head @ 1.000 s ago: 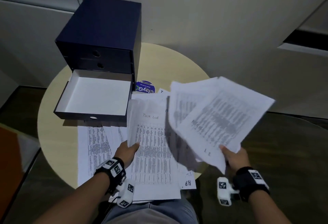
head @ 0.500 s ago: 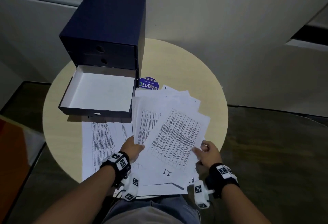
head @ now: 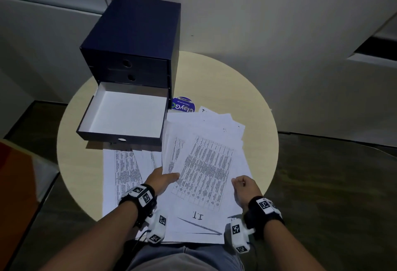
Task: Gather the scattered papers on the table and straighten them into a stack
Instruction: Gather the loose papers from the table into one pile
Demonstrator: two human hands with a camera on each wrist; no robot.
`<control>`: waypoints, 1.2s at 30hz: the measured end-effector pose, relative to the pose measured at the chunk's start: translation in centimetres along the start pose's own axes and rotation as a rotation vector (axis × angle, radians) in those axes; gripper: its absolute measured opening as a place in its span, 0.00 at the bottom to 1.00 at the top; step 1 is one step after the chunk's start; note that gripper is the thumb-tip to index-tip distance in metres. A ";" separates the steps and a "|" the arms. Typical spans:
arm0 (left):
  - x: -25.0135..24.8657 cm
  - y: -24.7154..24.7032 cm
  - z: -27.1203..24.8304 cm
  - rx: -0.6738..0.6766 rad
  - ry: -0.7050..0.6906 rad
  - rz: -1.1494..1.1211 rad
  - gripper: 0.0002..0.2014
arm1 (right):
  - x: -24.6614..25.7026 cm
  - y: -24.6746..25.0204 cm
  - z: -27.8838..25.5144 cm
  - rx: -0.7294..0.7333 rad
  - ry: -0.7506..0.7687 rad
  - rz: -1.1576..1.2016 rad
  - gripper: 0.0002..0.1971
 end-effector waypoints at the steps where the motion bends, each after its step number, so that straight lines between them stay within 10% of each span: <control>1: 0.1 0.1 0.2 -0.019 -0.011 0.085 0.21 | 0.1 -0.2 0.0 0.035 0.015 -0.064 0.19; 9: -1.7 -0.3 -0.7 -0.172 -0.193 0.265 0.14 | 3.4 -0.2 -1.5 0.025 0.093 -0.201 0.18; 15: -5.6 -1.5 -2.8 0.007 -0.292 0.064 0.18 | 6.2 2.5 -2.3 -0.107 0.143 0.458 0.38; 18: -8.5 -2.4 -4.6 0.007 -0.373 0.015 0.10 | 7.8 3.6 -2.1 -0.113 0.162 0.753 0.27; 21: -11.1 -3.0 -6.7 -0.043 -0.432 -0.055 0.06 | 9.5 6.3 -2.1 -0.212 0.245 0.625 0.09; 36: -9.8 -6.3 -5.2 0.014 -0.494 0.207 0.16 | 6.5 3.0 -2.6 -0.186 0.042 0.344 0.30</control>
Point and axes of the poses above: each hand's wrist, its own z-axis towards the middle knuckle, its own y-axis out of the back of the hand, x = y × z, the point moved 7 cm from there along z, towards the middle knuckle, and after that the axes turned 11 degrees about y, right-handed, at the moved point
